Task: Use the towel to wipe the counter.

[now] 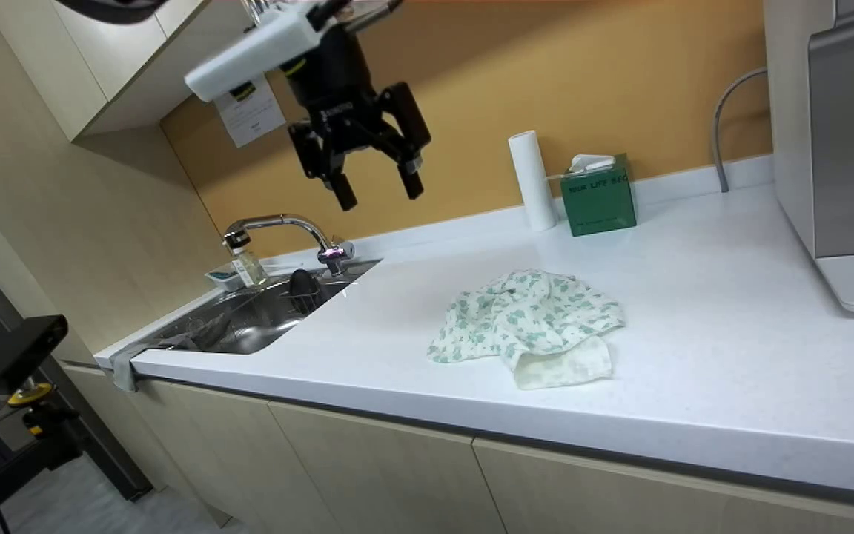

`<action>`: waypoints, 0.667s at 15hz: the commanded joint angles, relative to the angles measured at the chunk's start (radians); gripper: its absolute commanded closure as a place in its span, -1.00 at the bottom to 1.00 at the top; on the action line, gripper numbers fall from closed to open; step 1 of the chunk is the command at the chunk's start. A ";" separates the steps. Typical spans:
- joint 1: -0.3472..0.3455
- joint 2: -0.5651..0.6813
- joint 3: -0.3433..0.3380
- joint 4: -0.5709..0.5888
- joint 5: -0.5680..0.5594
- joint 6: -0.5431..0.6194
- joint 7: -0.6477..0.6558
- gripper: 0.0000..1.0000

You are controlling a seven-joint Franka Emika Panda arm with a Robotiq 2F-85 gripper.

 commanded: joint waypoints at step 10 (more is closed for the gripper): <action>-0.014 0.362 -0.003 0.193 -0.097 0.001 0.040 -1.00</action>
